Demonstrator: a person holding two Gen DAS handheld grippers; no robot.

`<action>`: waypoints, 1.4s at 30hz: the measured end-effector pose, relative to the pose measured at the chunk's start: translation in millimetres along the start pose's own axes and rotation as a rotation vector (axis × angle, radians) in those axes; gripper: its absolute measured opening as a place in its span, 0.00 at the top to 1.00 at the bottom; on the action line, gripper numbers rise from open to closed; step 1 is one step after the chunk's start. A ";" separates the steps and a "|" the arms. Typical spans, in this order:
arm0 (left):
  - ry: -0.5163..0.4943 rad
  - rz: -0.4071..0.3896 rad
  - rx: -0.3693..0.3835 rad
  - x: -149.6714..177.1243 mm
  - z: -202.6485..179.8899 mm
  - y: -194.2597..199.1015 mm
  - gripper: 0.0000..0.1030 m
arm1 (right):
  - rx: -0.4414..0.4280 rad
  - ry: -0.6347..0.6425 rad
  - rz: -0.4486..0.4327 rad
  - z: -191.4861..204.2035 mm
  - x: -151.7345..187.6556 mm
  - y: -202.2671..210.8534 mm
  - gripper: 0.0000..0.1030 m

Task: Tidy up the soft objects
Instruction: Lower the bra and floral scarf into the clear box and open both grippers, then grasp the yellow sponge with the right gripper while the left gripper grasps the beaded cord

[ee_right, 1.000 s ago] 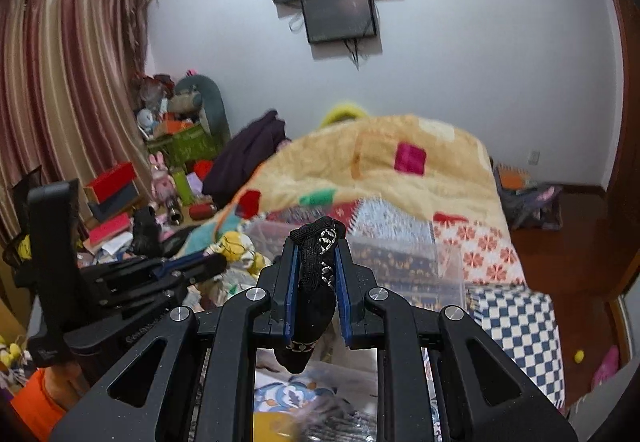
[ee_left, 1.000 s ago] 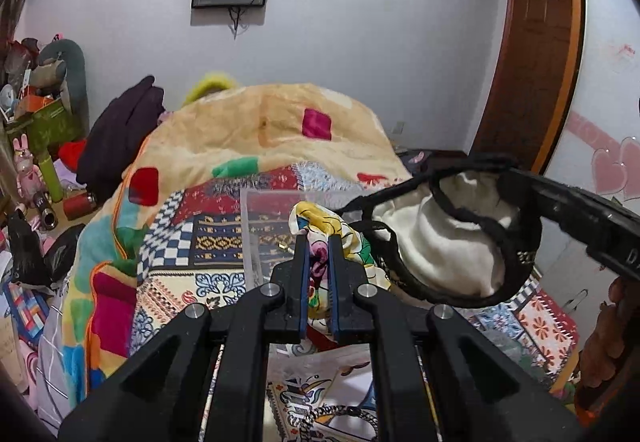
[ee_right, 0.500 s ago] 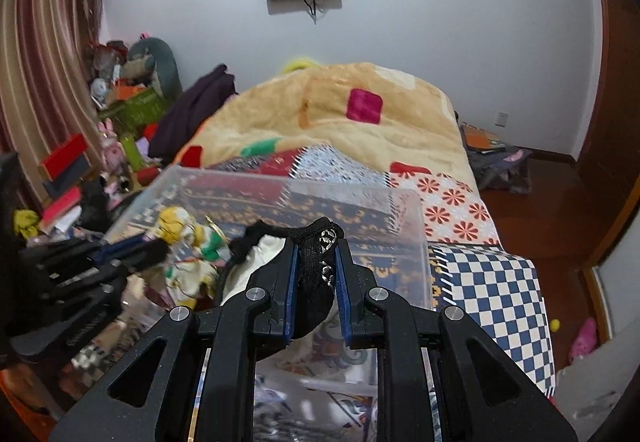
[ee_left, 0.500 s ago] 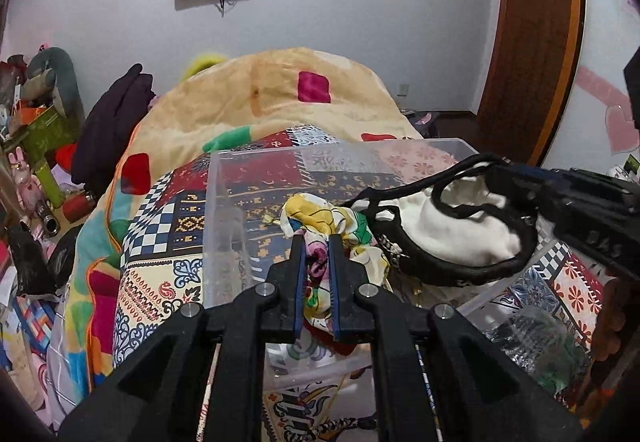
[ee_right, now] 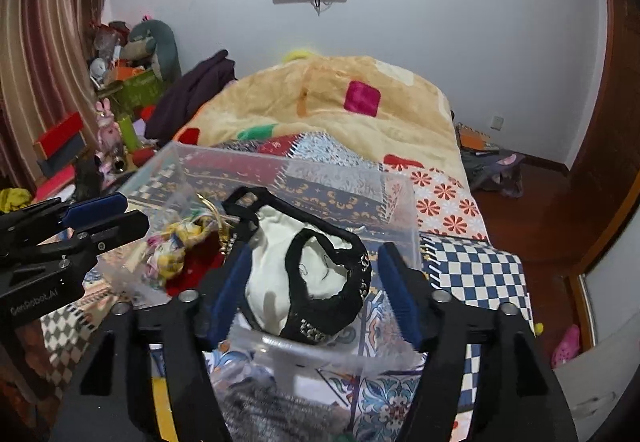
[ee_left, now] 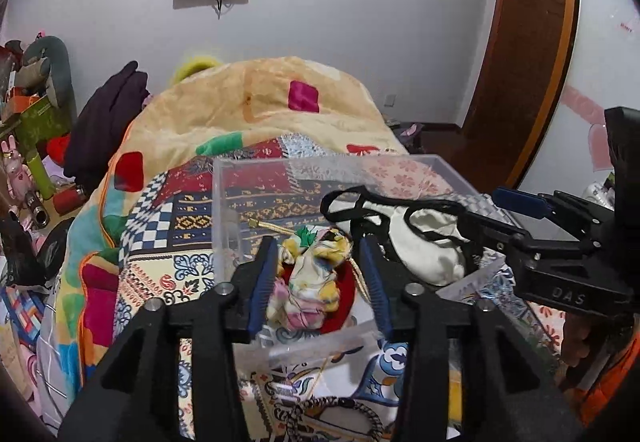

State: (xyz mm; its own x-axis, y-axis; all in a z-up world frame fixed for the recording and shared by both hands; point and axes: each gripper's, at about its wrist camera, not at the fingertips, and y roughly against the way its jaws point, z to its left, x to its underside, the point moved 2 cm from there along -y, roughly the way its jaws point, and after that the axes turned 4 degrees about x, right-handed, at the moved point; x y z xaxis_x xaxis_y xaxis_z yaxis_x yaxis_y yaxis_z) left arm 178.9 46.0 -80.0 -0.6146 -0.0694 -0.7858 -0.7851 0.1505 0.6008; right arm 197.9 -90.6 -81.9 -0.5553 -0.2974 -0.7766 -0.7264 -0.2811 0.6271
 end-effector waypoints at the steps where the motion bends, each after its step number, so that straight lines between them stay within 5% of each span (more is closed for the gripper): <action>1: -0.002 -0.013 0.000 -0.3 0.0 6.6 0.52 | -0.002 -0.001 -0.008 0.1 -0.1 4.1 0.32; 5: -0.012 -0.053 -0.018 0.3 -0.6 27.5 0.39 | -0.017 -0.016 -0.067 -2.9 -0.3 30.9 0.18; 12: -0.027 -0.032 -0.016 20.3 -1.7 43.6 0.33 | -0.039 -0.007 -0.118 2.4 6.8 57.7 0.04; 23: 0.049 0.056 0.006 72.1 5.5 36.5 0.33 | -0.118 0.020 -0.001 29.3 62.3 49.1 0.04; 29: 0.055 0.076 -0.013 90.0 5.9 34.2 0.35 | -0.214 0.045 0.064 47.6 78.3 39.6 0.32; 33: 0.066 0.098 -0.016 95.9 10.0 28.6 0.48 | -0.241 0.055 0.094 54.7 84.1 34.7 0.51; 42: 0.072 0.130 -0.013 105.7 15.0 15.7 0.76 | -0.257 0.080 0.162 64.8 98.5 24.1 0.72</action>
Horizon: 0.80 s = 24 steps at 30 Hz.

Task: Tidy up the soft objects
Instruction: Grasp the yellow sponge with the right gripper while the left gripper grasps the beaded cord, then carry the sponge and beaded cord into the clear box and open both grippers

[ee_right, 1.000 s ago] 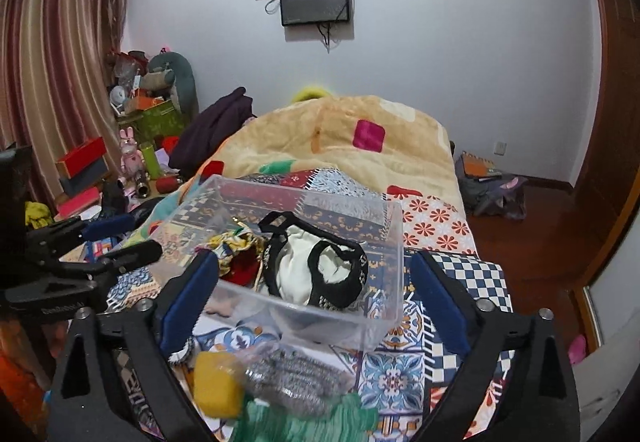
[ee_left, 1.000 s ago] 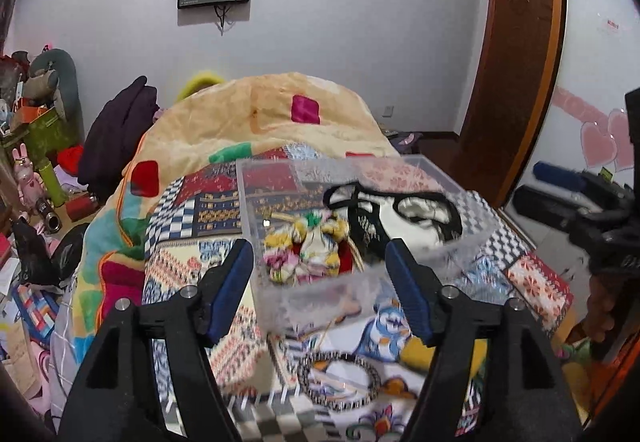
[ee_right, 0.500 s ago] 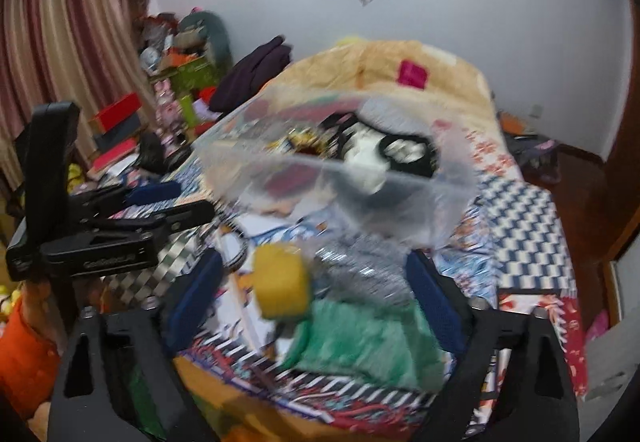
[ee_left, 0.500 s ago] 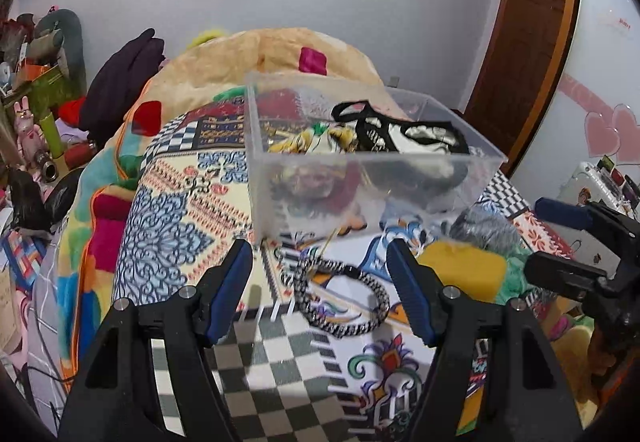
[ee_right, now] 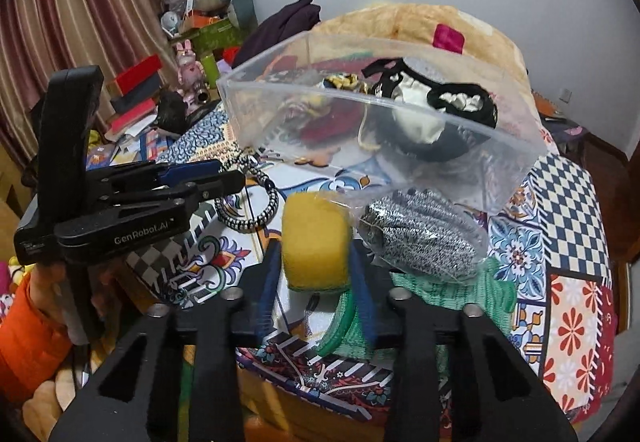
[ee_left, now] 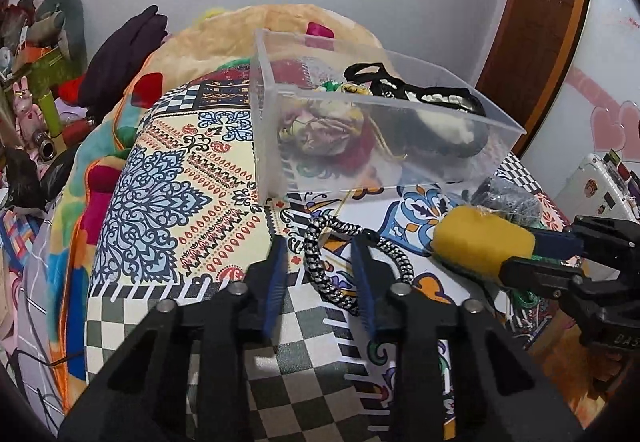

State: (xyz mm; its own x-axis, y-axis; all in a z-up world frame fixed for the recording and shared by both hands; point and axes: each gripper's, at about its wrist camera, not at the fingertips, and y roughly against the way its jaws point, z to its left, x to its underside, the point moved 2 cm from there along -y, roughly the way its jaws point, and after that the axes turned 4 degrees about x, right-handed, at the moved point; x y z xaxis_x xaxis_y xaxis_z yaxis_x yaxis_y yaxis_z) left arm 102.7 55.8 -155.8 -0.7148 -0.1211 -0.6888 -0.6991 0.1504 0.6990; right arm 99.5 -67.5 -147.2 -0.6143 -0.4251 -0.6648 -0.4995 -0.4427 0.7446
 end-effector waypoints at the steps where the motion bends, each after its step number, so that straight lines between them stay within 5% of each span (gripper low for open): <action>1: -0.002 0.001 -0.002 0.4 0.1 -0.3 0.78 | -0.005 -0.003 -0.002 -0.2 0.3 0.9 0.73; 6: 0.000 -0.014 0.005 -0.1 2.6 4.2 0.93 | -0.035 -0.004 -0.047 0.6 -3.0 14.7 0.75; 24: -0.055 -0.202 0.036 -37.8 -25.1 65.3 0.94 | 0.026 -0.029 -0.237 -5.7 -37.0 66.6 0.75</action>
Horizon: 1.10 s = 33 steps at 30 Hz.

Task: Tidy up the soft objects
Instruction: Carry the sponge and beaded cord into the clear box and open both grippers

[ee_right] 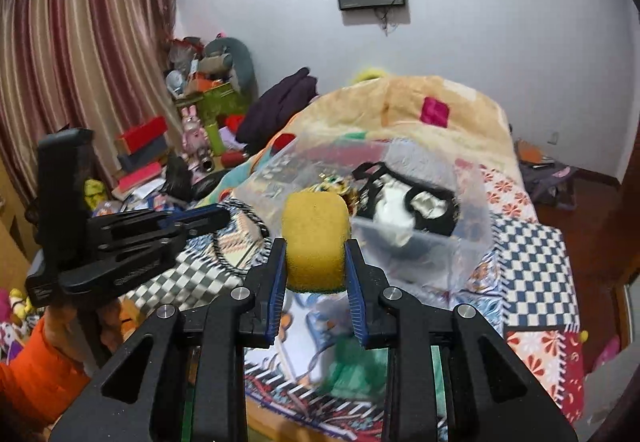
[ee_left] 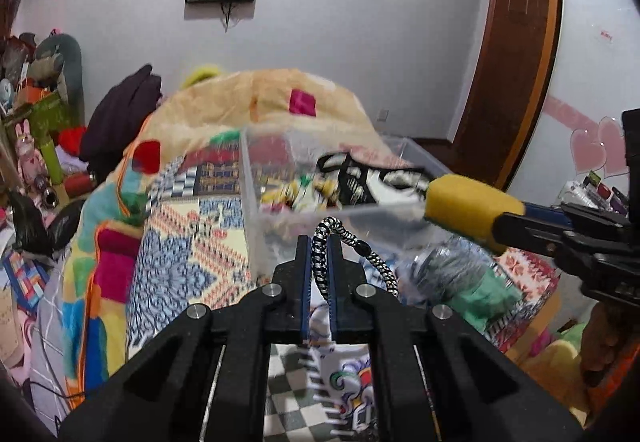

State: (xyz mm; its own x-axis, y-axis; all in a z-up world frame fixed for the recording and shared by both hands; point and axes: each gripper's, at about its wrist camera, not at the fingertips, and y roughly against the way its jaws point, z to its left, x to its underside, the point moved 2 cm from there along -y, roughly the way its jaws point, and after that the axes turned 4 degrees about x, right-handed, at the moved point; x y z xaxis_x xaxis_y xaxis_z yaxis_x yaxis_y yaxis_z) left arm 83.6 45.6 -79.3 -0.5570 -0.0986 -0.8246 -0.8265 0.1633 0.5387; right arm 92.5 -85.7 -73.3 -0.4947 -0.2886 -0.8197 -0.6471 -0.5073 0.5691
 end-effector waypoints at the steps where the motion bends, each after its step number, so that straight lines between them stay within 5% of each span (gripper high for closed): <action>1: -0.001 -0.013 0.001 -4.7 -0.9 1.2 0.94 | 0.008 -0.004 -0.005 -2.4 -2.0 0.2 0.75; 16: 0.033 -0.108 -0.022 -60.1 7.7 -20.8 0.94 | 0.113 -0.029 -0.092 -19.3 -54.0 -22.6 0.75; 33: 0.035 0.052 -0.066 -45.6 24.3 -97.4 0.94 | 0.139 -0.005 0.098 -23.6 -41.1 -101.6 0.75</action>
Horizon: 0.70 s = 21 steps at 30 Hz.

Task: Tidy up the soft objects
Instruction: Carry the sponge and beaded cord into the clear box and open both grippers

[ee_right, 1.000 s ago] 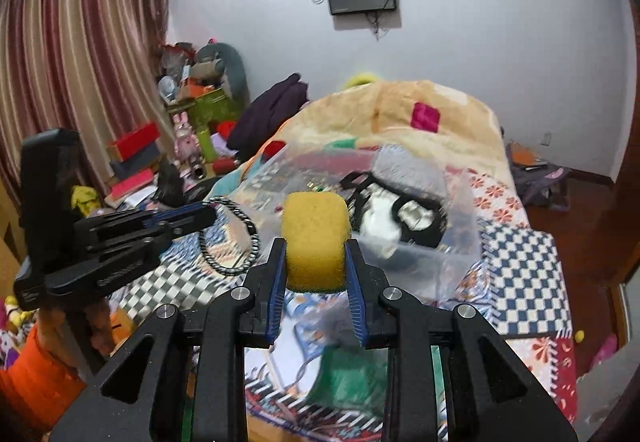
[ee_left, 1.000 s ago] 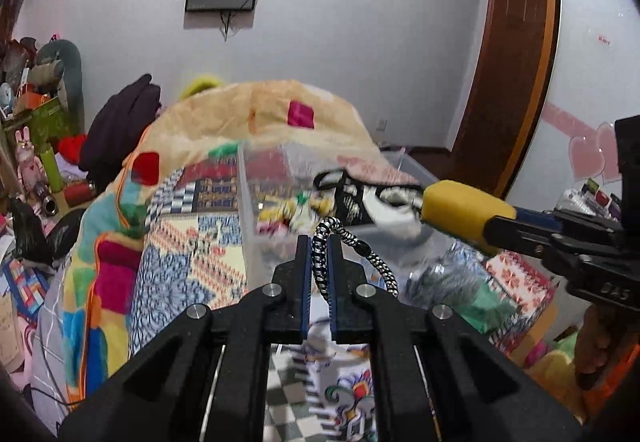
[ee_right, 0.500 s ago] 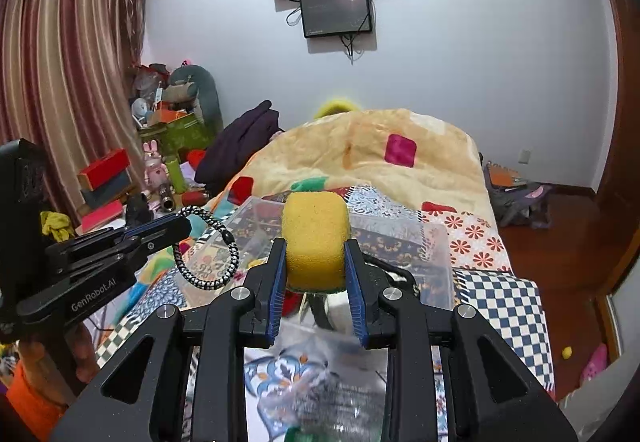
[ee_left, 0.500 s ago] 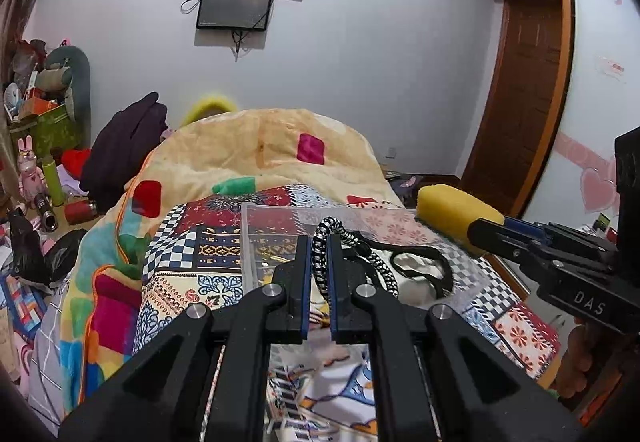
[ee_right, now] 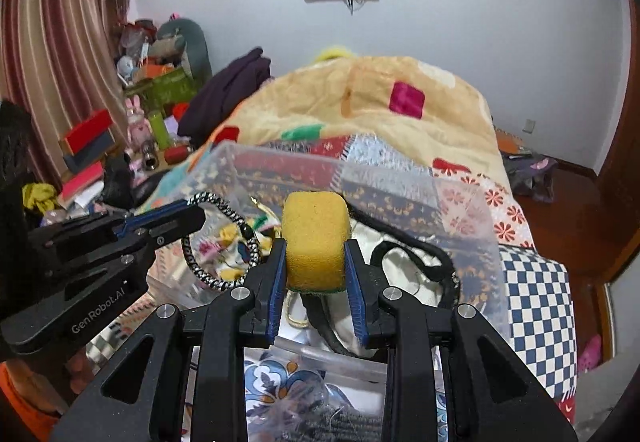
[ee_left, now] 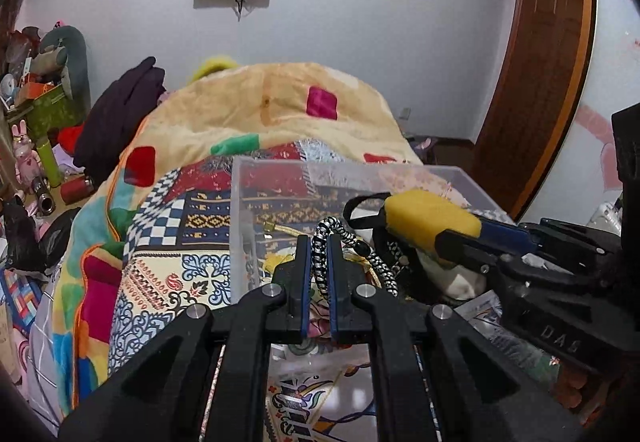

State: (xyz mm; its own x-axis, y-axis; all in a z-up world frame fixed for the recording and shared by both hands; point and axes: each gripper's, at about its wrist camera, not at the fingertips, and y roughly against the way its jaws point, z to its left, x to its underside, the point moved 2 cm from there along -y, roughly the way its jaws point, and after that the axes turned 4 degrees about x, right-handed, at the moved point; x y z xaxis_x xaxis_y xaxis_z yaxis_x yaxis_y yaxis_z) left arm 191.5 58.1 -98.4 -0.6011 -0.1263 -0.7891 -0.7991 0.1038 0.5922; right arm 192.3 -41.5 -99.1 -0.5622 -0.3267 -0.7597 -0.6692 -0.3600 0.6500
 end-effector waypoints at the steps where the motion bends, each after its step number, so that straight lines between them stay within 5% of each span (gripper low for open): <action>1: -0.002 0.006 0.000 0.5 0.0 -2.2 0.94 | 0.002 0.002 0.006 0.3 0.2 -1.6 0.75; 11: -0.023 0.036 0.013 4.3 -7.9 -3.7 0.89 | 0.011 0.035 0.032 1.1 3.4 -2.8 0.73; 21: -0.026 0.000 0.045 2.1 -16.8 19.4 0.64 | -0.009 0.020 -0.001 -7.5 1.9 22.6 0.48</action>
State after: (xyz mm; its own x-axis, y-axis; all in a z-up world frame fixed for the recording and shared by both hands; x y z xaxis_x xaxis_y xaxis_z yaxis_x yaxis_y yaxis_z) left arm 174.6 43.3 -85.7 -0.6000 -0.1010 -0.7936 -0.7979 0.1479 0.5844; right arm 179.7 -56.8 -85.7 -0.5516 -0.3437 -0.7600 -0.6651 -0.3686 0.6495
